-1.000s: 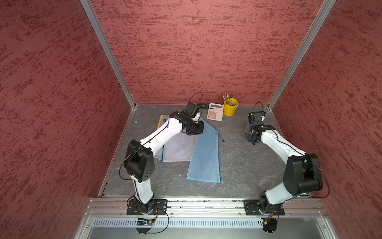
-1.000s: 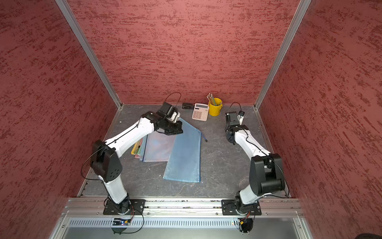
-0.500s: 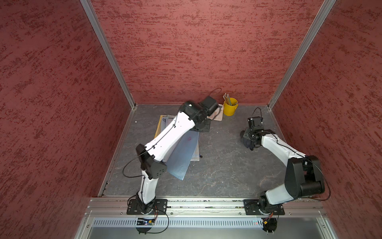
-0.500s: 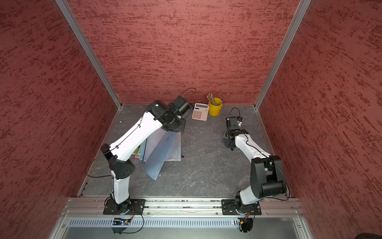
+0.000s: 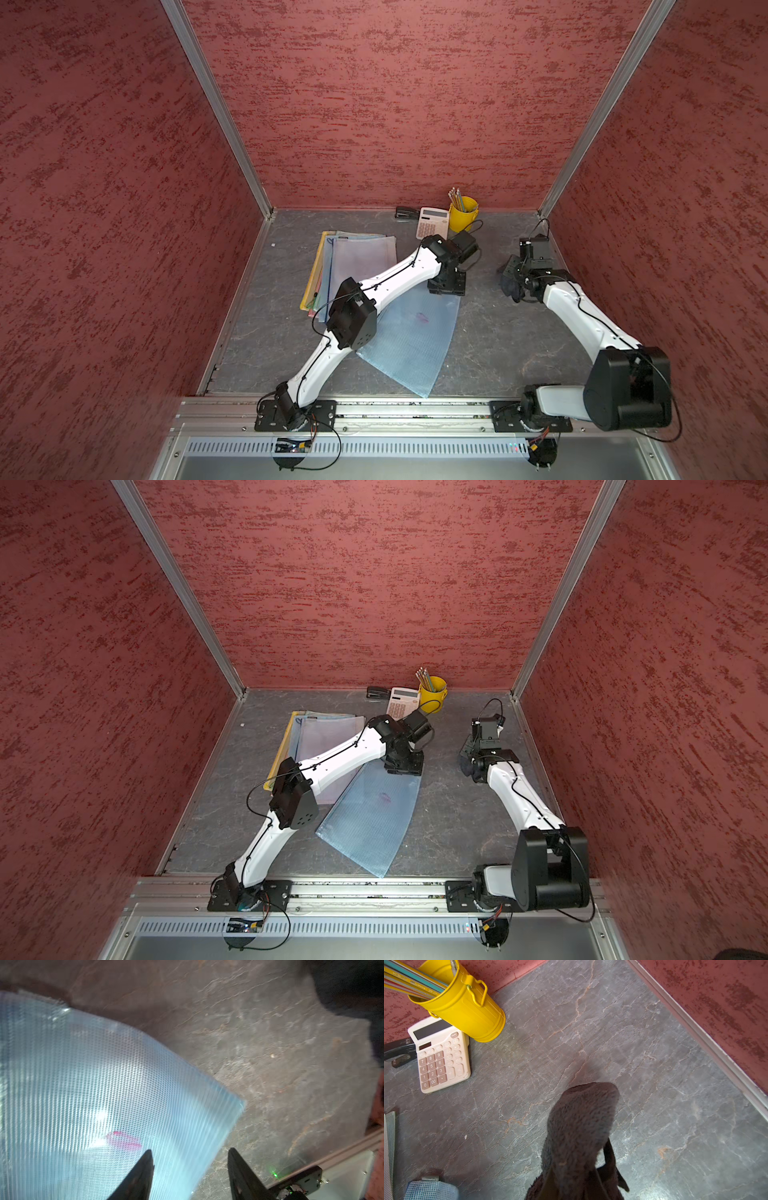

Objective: Wipe the document bag
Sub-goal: Adjust the document bag at the center of the board.

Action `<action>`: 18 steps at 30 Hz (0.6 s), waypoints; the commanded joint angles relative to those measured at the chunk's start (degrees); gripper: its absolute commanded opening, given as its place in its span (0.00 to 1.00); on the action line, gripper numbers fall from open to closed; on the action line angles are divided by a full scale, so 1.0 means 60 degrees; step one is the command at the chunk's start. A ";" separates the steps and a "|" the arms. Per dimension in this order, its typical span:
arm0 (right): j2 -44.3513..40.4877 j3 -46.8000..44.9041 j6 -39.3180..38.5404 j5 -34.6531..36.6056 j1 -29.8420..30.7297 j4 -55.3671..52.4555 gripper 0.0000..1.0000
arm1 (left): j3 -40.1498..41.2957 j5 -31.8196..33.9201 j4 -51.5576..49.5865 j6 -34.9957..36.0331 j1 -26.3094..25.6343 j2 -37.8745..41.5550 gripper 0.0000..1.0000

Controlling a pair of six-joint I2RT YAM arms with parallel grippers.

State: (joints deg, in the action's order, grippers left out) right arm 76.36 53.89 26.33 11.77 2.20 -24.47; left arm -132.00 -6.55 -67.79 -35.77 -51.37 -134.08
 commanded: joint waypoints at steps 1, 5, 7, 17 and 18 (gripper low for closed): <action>-0.0275 0.0217 -0.0276 -0.0040 -0.0048 -0.0138 0.00 | -0.0136 -0.0874 0.1145 0.0103 0.0384 0.0225 0.64; -0.0266 0.0233 -0.0480 -0.0543 -0.0033 -0.0158 0.00 | 0.1357 -0.0751 0.1066 0.1322 0.1353 0.1198 0.66; -0.0225 0.0064 -0.0468 -0.0868 0.0038 -0.0066 0.00 | 0.2976 -0.0905 0.1702 0.1916 0.1991 0.2026 0.67; 0.0061 0.0298 0.0180 -0.1345 0.2775 -0.0995 0.00 | 0.5712 -0.1187 0.2934 0.3661 0.3766 0.2592 0.70; 0.0061 0.0233 0.0374 -0.1524 0.3066 -0.1061 0.00 | 0.5712 -0.1279 0.2965 0.3747 0.3758 0.2446 0.71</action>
State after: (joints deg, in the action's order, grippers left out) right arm 77.06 53.84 26.06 4.82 16.71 -28.56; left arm -98.10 -12.21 -52.82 -17.78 -27.24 -118.08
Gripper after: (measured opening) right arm 0.100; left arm 0.706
